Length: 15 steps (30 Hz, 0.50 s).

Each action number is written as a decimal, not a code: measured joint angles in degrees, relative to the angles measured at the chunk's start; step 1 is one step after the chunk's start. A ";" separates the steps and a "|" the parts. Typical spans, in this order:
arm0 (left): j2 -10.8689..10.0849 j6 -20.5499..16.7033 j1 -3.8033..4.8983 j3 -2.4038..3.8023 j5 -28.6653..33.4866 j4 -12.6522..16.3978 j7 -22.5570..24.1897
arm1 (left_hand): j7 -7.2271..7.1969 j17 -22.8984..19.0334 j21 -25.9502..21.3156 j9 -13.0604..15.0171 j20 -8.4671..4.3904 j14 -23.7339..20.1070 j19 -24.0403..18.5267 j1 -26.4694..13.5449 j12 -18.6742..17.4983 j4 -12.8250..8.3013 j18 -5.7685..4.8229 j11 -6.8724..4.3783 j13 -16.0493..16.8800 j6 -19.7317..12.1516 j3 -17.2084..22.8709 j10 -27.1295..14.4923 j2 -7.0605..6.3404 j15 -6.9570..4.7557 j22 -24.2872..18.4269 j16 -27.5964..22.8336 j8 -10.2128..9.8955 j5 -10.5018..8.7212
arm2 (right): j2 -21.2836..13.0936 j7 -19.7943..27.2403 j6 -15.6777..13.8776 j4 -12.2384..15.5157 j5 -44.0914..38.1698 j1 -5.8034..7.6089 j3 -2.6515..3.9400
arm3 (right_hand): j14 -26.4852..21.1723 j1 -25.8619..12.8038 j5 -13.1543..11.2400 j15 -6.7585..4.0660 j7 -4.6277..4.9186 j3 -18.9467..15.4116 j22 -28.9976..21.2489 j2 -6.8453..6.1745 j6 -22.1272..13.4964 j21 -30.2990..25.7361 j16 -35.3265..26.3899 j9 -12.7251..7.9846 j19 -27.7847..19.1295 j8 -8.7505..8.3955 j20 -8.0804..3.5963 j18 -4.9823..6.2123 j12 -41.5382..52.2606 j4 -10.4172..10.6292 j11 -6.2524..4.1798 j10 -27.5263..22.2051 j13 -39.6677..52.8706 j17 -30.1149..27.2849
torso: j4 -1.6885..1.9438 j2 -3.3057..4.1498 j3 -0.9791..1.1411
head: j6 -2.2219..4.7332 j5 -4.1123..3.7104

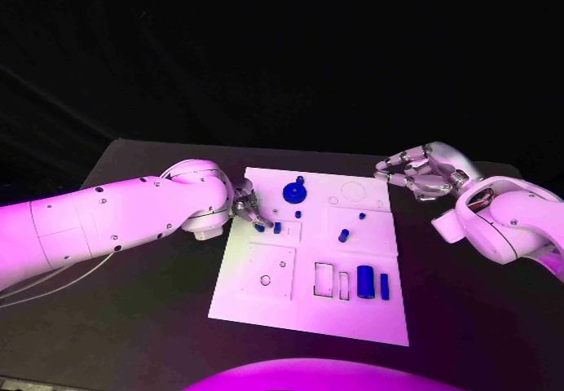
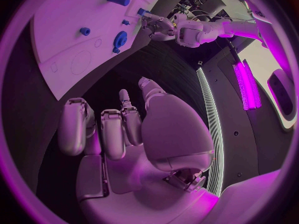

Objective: Assemble the parts on the task board

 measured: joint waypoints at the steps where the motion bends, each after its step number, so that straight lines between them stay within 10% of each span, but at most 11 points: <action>1: 0.03 0.04 0.00 0.00 -0.07 -0.01 -0.01 | 0.00 0.00 0.00 0.00 0.00 0.00 0.00 0.00 0.00 0.00 0.00 0.00 0.00 0.00 0.00 0.00 0.00 0.00 0.00 0.00 0.00 0.00 | 0.00 0.00 0.00 0.00 0.00 0.00 0.00 | 0.00 0.00 0.00 0.00 0.00 0.00 0.02 0.00 0.00 0.00 0.00 0.00 0.00 0.00 0.00 0.00 0.00 0.00 0.00 0.00 0.00 0.00 | 0.00 -0.01 -0.01 | 0.00 -0.01; 15: 0.13 0.21 0.01 0.01 -0.34 -0.07 -0.08 | 0.10 -0.01 0.00 -0.05 0.00 0.00 0.00 -1.33 0.00 0.53 0.03 0.00 -0.01 0.10 -1.80 0.00 0.19 0.00 -0.01 0.00 -0.46 0.00 | -0.03 -0.01 -0.01 0.03 0.00 0.00 0.00 | 0.00 0.00 0.00 0.00 -0.21 -0.17 0.04 0.00 -0.21 0.00 0.00 0.05 0.00 0.00 0.00 0.00 0.00 0.17 0.00 0.00 0.00 0.00 | 0.02 0.00 -0.01 | 0.05 -0.05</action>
